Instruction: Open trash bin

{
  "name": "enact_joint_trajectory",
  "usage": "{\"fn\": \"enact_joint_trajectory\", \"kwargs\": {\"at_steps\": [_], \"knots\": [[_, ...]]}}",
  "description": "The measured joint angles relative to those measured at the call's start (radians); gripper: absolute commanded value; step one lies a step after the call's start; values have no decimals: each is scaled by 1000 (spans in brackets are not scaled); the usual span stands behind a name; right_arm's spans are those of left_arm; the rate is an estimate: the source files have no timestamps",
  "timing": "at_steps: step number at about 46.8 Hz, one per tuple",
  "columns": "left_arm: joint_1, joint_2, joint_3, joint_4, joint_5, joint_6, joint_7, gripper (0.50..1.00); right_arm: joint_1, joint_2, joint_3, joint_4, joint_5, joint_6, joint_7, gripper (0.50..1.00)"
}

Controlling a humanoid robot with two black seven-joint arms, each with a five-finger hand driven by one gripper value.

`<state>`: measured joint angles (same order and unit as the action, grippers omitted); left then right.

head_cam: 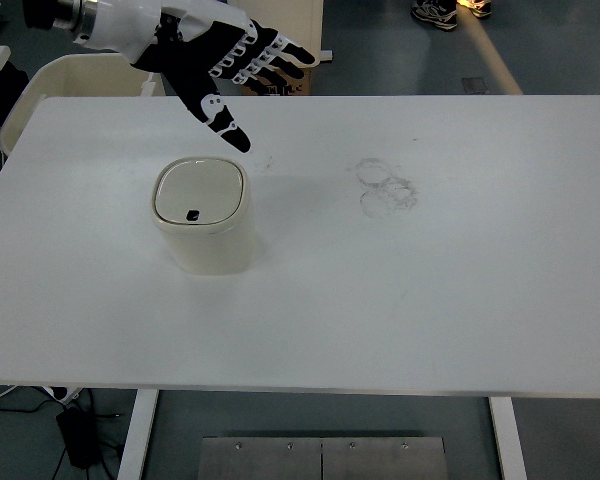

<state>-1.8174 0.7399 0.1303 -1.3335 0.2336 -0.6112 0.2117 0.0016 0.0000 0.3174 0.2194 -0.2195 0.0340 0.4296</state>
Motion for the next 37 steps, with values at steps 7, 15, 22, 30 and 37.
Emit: {"fn": "enact_joint_trajectory", "kwargs": {"at_steps": [7,15,22,30,37], "knots": [[-11,55,40,-32,23,0,0,1000,0,0,-1,0,0,0,0,991],[-8,98,122,-35,69,0,0,1000,4,0,-1,0,0,0,0,991],[-8,108,180,-35,105,0,0,1000,8,0,0,0,0,0,0,991],[-12,105,197,-35,116,0,0,1000,9,0,0,0,0,0,0,991],[-7,99,200,-35,149,0,13,1000,9,0,0,0,0,0,-1,991]]}}
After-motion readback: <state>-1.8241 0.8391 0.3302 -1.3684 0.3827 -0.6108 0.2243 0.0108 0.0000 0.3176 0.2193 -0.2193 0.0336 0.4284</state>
